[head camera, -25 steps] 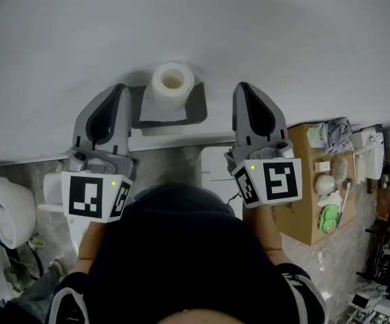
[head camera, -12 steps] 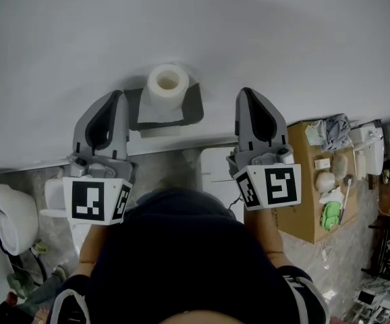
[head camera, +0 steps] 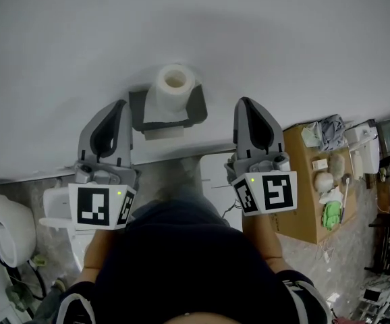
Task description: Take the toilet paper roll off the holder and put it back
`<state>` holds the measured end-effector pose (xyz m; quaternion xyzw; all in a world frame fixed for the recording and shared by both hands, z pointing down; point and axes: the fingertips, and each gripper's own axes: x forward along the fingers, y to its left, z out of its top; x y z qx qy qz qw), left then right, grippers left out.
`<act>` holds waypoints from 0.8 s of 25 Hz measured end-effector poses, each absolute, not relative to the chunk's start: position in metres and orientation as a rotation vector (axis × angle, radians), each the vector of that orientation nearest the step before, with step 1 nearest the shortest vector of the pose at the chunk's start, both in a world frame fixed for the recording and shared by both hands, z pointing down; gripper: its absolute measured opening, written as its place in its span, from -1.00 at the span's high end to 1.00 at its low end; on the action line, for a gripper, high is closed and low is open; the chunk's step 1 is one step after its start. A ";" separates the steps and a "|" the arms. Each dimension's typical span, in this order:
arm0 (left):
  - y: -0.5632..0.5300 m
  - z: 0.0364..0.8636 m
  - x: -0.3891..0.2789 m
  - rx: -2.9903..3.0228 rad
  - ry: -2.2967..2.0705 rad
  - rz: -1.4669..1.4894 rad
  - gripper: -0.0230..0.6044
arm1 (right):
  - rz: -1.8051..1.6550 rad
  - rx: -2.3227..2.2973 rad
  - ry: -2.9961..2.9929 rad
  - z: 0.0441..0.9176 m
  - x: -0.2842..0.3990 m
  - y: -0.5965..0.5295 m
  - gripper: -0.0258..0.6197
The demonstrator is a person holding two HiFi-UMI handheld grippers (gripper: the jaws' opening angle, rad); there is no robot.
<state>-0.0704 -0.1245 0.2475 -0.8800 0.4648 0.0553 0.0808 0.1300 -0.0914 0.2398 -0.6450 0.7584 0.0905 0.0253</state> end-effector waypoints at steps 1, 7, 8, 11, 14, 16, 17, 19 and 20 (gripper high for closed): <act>-0.124 0.248 -0.072 -2.631 1.389 0.172 0.92 | 0.279 -1.993 2.343 0.241 0.129 -0.090 0.87; -0.115 0.240 -0.074 -2.624 1.367 0.169 0.92 | 0.317 -1.981 2.339 0.232 0.119 -0.083 0.87; -0.113 0.238 -0.074 -2.623 1.364 0.173 0.92 | 0.321 -1.980 2.334 0.229 0.119 -0.082 0.87; -0.111 0.235 -0.075 -2.620 1.355 0.187 0.92 | 0.335 -1.981 2.326 0.227 0.117 -0.079 0.87; -0.108 0.237 -0.075 -2.628 1.349 0.204 0.92 | 0.343 -1.986 2.323 0.229 0.116 -0.076 0.87; -0.106 0.239 -0.073 -2.639 1.342 0.206 0.92 | 0.347 -1.991 2.323 0.229 0.115 -0.072 0.87; -0.104 0.239 -0.072 -2.645 1.336 0.204 0.93 | 0.348 -1.993 2.324 0.228 0.115 -0.070 0.87; -0.102 0.238 -0.069 -2.654 1.324 0.202 0.92 | 0.348 -1.998 2.326 0.227 0.116 -0.068 0.87; -0.101 0.237 -0.068 -2.656 1.321 0.203 0.92 | 0.346 -1.999 2.327 0.226 0.116 -0.067 0.87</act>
